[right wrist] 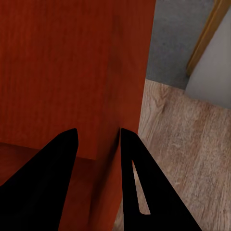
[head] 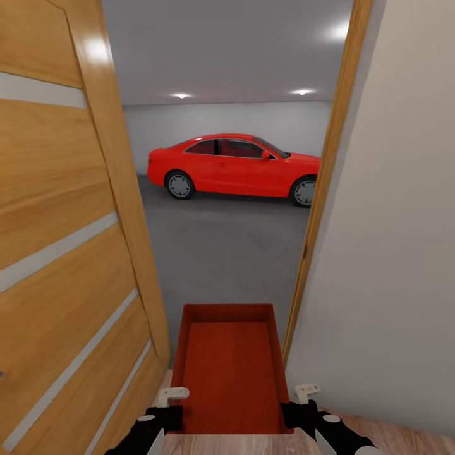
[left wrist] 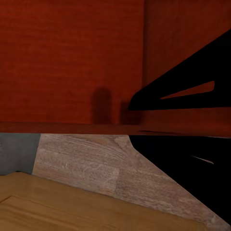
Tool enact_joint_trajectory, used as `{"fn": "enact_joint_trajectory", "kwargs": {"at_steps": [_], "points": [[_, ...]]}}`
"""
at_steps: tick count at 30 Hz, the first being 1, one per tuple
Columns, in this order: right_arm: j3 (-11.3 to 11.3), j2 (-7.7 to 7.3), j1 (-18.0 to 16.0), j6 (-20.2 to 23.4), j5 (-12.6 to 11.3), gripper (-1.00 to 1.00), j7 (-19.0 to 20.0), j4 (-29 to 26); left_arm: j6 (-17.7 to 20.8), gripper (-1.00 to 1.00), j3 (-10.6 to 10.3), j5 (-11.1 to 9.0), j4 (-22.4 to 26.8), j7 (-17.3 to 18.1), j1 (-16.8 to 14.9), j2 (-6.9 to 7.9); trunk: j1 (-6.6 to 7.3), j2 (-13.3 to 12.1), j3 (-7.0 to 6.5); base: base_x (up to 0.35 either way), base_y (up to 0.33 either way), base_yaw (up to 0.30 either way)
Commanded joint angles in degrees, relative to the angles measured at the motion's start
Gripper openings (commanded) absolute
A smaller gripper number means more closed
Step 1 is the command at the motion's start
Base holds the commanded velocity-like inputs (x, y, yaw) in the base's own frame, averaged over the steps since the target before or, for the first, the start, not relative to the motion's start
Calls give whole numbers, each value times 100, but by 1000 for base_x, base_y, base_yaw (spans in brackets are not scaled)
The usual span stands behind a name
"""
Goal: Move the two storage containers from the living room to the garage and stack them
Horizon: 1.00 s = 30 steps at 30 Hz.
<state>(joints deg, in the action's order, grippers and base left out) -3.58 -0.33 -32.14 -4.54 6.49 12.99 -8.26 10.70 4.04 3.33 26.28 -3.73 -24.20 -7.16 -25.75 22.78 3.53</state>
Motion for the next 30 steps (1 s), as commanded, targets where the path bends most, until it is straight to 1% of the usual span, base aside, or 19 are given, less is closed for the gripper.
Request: {"fn": "enact_joint_trajectory", "kwargs": {"at_steps": [1, 8, 21, 25, 30], "points": [[-84, -101, -3, -30, 63, -100, 227, 18, 34, -100, 237, -34, 111, 13, -6, 277, -4, 13, 13, 35, 25, 0], [-81, -100, -3, -28, 70, -100, 231, 18, 35, -100, 237, -34, 108, 13, -6, 276, -4, 13, 13, 9, 7, -29], [-76, -101, -3, -21, 72, -100, 231, 18, 36, -100, 233, -34, 108, 13, -6, 271, -4, 13, 13, 0, 0, -249], [-73, -99, -3, -21, 72, -100, 232, 18, 35, -100, 230, -34, 111, 13, -6, 270, -4, 13, 13, 0, 0, -162], [-72, -103, -3, -23, 72, -100, 231, 18, 38, -100, 229, -34, 112, 13, -6, 271, -4, 13, 13, 4, 3, -40]]}}
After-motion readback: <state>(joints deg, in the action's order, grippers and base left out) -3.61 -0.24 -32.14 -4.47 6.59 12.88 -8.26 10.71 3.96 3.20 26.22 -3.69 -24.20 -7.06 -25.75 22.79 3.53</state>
